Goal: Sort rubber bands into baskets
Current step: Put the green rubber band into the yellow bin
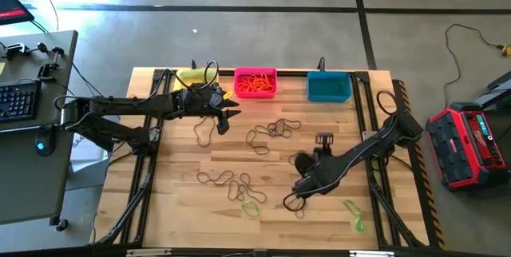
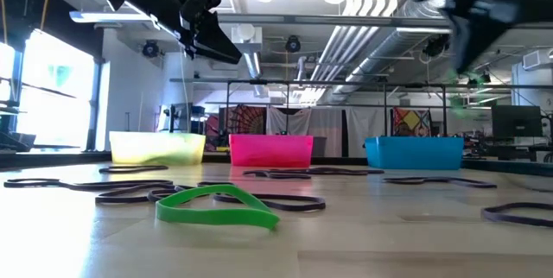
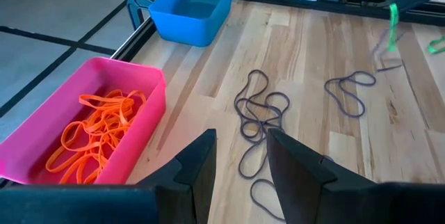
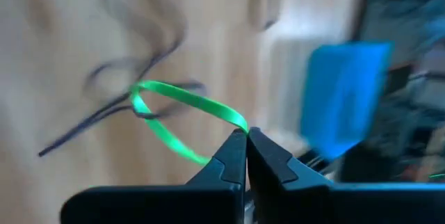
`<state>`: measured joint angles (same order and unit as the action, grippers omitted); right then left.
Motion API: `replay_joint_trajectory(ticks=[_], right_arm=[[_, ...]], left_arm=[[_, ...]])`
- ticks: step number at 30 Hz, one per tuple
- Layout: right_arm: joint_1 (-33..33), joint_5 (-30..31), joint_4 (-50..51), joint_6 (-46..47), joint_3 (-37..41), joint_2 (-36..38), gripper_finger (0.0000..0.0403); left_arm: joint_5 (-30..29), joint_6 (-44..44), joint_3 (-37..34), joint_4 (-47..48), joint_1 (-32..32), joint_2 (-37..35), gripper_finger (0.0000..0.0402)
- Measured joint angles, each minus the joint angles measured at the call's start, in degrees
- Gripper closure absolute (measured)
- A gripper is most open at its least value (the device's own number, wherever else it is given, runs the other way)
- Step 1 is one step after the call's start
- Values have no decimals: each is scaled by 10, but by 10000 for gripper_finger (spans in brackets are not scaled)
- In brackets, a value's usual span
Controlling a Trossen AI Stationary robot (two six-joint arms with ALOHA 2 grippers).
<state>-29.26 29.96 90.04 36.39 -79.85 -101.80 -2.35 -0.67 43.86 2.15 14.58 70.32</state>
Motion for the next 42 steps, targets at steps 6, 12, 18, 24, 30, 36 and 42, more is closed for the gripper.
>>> replay_joint_trajectory(ticks=[6, 12, 18, 24, 30, 36, 42], right_arm=[[-8, 159, 0, -29, 0, 0, 403], [-10, 310, -1, -38, 0, 0, 403], [23, 321, -76, -29, 1, 0, 403], [70, 311, -174, -45, 14, 1, 403], [130, 281, -298, -101, 93, 3, 403], [185, 193, -577, -267, 166, 3, 403], [247, 102, -846, -388, 215, 3, 403]], left_arm=[[0, 0, 0, 1, 0, 0, 281], [0, 0, 0, 2, 0, 0, 281], [0, 5, 0, 2, 0, 0, 288], [0, 1, -2, -1, 0, 0, 307], [0, 13, -89, -122, -2, 0, 332], [3, 20, -167, -231, 0, 0, 355], [82, 61, -180, -229, 0, 1, 360]])
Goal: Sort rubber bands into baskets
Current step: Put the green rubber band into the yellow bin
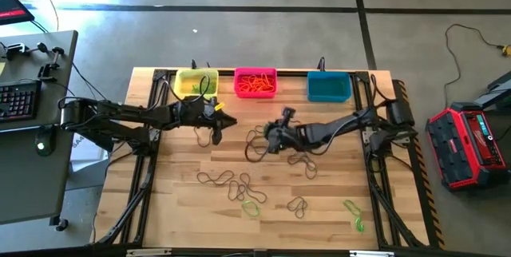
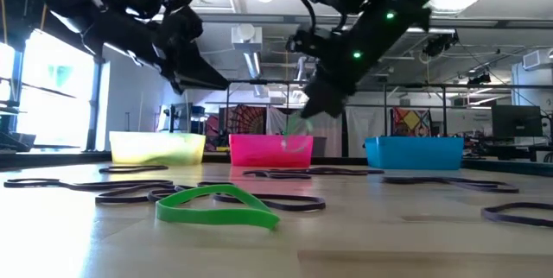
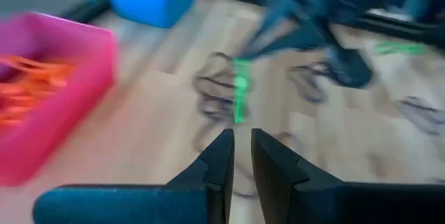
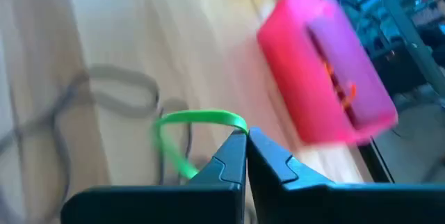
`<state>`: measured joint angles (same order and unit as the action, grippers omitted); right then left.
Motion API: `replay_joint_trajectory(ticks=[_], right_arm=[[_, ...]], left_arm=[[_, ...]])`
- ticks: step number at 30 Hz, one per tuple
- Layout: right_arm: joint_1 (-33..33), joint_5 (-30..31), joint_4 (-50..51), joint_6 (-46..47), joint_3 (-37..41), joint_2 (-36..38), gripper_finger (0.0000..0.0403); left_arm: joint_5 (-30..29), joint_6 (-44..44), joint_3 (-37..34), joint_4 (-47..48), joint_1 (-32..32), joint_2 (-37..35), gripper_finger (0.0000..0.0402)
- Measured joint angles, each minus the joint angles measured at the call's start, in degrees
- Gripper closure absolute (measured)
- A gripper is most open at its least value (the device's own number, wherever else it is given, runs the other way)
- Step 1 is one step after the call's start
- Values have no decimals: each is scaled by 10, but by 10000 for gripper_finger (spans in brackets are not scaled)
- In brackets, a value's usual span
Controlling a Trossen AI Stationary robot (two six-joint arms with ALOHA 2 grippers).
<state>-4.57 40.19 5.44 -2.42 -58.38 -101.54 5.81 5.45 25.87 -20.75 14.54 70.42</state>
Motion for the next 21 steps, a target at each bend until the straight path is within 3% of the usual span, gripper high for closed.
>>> replay_joint_trajectory(ticks=[3, 9, 15, 21], right_arm=[[24, -30, -79, -31, 7, 0, 403], [38, -73, -155, -73, 4, 0, 403], [33, -74, -168, -84, 4, 0, 403], [19, -75, -174, -84, 3, 0, 403]], left_arm=[[9, 24, 0, 2, -7, 7, 346], [-41, 26, 3, -25, -37, 55, 276], [-45, 51, 32, -77, -50, 106, 206], [-50, 61, 72, -75, -52, 149, 189]])
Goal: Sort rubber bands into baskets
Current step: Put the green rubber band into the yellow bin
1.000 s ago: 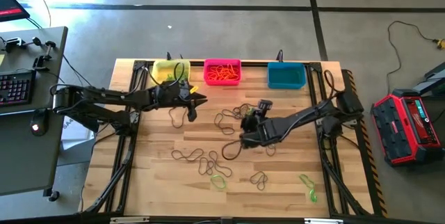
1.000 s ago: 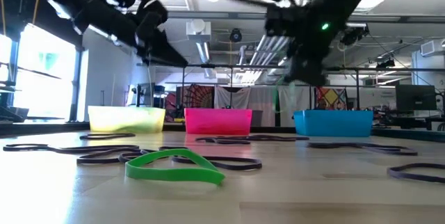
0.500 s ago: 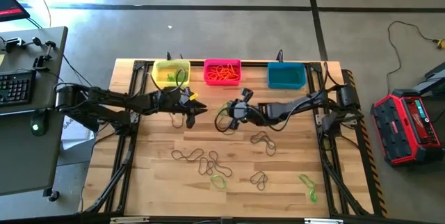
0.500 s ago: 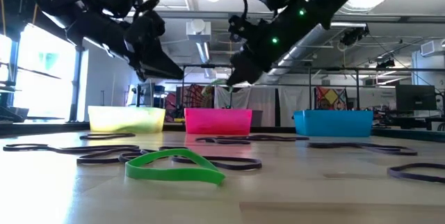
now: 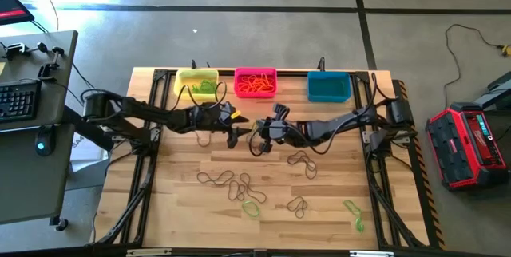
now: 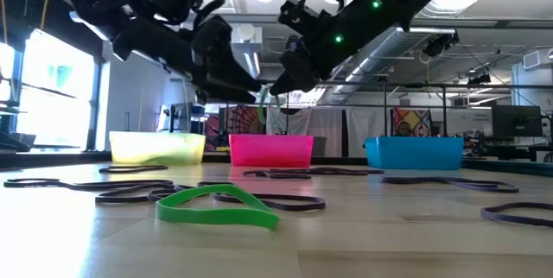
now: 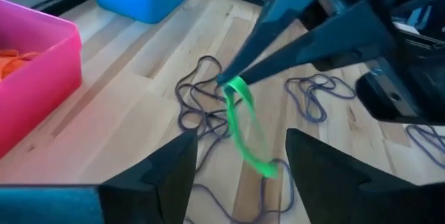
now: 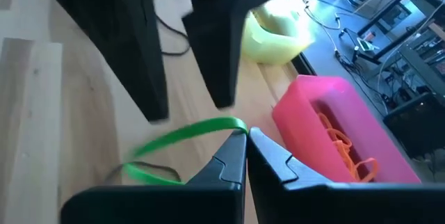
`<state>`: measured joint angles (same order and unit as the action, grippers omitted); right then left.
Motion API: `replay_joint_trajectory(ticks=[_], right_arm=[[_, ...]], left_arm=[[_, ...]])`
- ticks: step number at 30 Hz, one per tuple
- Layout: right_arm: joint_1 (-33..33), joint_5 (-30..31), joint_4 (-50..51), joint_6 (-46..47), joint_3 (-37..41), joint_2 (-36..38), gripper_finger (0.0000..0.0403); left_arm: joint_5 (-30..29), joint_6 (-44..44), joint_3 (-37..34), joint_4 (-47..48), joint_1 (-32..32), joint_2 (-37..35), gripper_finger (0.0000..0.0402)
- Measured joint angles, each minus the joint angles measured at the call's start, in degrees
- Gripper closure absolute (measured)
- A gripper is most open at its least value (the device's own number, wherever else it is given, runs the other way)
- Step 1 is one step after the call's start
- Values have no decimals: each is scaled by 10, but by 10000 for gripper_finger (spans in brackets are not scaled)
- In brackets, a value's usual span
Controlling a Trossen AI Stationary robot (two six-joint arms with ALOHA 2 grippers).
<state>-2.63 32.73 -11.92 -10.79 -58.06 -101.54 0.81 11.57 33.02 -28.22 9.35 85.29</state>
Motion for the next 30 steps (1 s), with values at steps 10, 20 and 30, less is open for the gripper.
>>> replay_joint_trajectory(ticks=[10, 20, 30], right_arm=[[-12, 16, -12, 4, 0, 0, 403], [-12, 16, -12, 5, 0, 0, 394], [-12, 43, -9, 58, 0, 0, 265]], left_arm=[[2, 8, 22, 9, 0, 40, 232], [2, -12, 22, 18, 0, 40, 391], [-52, -21, 22, 91, 29, -10, 400]])
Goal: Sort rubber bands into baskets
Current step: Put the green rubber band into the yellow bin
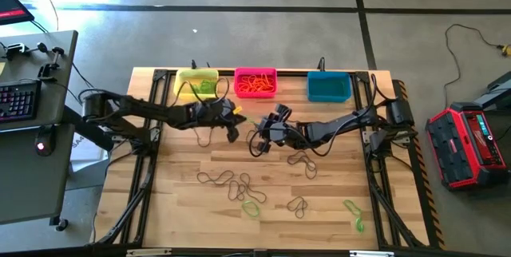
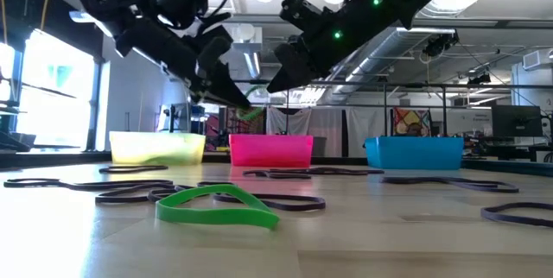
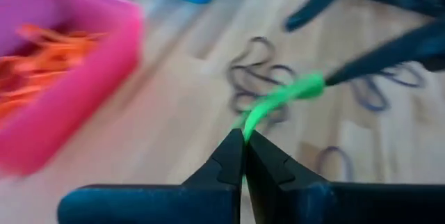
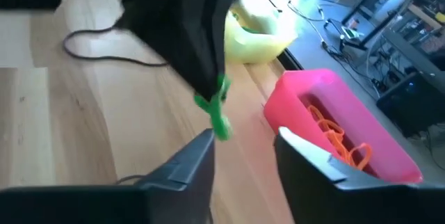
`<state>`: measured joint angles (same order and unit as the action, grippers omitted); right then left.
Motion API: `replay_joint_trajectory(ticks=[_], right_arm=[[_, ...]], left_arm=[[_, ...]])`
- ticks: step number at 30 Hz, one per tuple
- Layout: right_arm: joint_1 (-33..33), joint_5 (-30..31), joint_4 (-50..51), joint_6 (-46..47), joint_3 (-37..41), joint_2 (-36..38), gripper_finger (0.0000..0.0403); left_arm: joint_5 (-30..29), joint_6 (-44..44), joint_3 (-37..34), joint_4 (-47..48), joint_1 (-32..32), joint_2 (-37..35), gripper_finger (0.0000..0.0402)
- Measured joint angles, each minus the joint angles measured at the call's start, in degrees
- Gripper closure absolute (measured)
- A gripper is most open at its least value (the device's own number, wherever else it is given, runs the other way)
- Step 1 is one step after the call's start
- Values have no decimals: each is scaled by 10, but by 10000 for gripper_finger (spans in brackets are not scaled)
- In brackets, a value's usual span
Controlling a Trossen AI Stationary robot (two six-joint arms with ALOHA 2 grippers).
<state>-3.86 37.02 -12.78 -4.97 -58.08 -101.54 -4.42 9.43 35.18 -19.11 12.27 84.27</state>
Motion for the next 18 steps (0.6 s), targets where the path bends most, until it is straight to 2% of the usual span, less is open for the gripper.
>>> replay_joint_trajectory(ticks=[5, 12, 18], right_arm=[[0, 5, 5, 2, 0, 0, 227], [0, 5, 10, 5, 0, 0, 222], [0, 4, 11, 5, 0, 0, 222]], left_arm=[[-49, 14, 0, 105, 44, -71, 401], [-172, 38, 0, 259, 140, -145, 401], [-186, 29, 0, 315, 239, -154, 401]])
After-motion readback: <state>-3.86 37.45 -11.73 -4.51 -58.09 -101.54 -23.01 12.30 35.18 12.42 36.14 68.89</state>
